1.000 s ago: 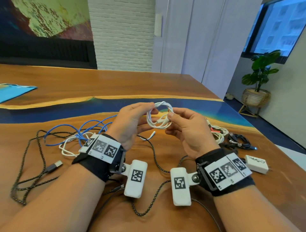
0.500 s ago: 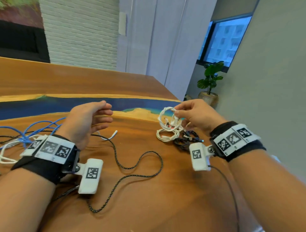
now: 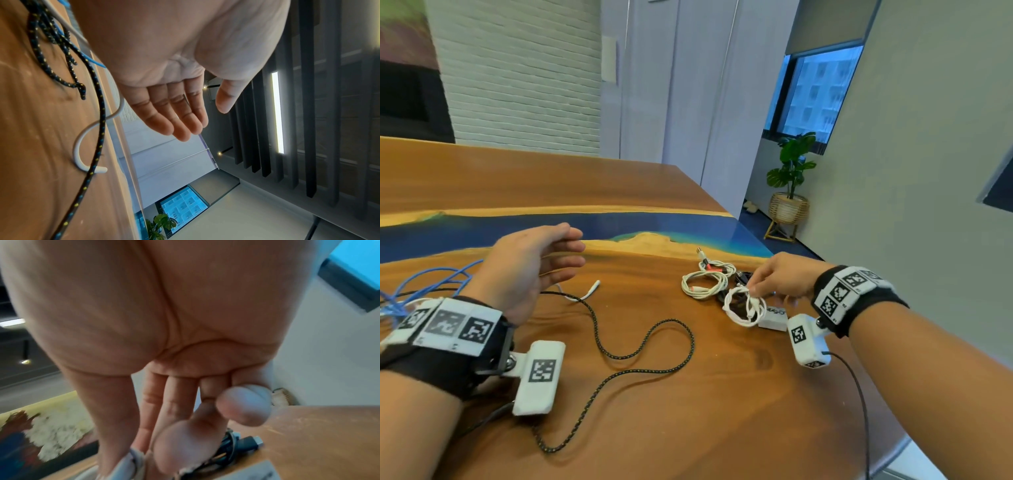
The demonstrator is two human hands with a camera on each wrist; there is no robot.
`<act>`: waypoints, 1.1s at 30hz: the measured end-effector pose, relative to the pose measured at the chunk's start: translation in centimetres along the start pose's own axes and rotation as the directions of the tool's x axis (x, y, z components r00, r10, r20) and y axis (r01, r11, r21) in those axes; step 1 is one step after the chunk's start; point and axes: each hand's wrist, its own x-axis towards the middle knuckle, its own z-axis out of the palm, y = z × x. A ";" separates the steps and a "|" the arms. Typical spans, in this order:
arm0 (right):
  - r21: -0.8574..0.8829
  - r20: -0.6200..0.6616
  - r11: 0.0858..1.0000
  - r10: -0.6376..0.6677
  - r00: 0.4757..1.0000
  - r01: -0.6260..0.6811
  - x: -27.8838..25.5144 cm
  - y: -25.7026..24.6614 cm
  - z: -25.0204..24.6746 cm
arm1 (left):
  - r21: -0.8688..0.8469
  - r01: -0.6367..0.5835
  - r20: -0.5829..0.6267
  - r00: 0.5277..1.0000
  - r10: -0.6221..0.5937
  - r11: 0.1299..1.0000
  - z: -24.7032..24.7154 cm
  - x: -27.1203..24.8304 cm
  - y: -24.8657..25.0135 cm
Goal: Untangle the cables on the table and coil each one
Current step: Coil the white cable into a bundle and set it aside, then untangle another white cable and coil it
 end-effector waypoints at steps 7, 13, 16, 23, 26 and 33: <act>-0.331 -0.075 0.942 -0.082 0.994 0.053 0.1 -3.5 1.8 | -0.001 0.001 0.018 1.000 -0.001 1.000 -0.2 -0.1 0.2; -0.488 -0.248 0.860 -0.298 0.922 0.147 -1.0 -8.7 3.0 | -0.009 -0.004 0.004 1.000 0.004 1.000 -0.2 -0.5 1.2; -0.333 -0.153 0.878 -0.411 0.899 0.345 -1.5 -12.9 5.6 | -0.005 -0.016 0.000 1.000 0.016 1.000 -0.5 -0.6 1.9; -0.316 0.057 0.759 -0.583 0.810 0.569 0.8 -21.7 11.9 | 0.107 -0.057 -0.023 0.998 0.060 0.993 -1.5 -0.7 3.2; -0.235 0.116 0.750 -0.609 0.784 0.618 2.0 -24.8 13.6 | 0.129 -0.076 -0.086 0.992 0.087 0.989 -2.8 -0.2 3.7; -0.031 -0.112 0.753 -0.656 0.747 0.657 3.6 -26.5 12.8 | 0.163 -0.084 -0.125 0.987 0.105 0.983 -5.0 0.6 4.0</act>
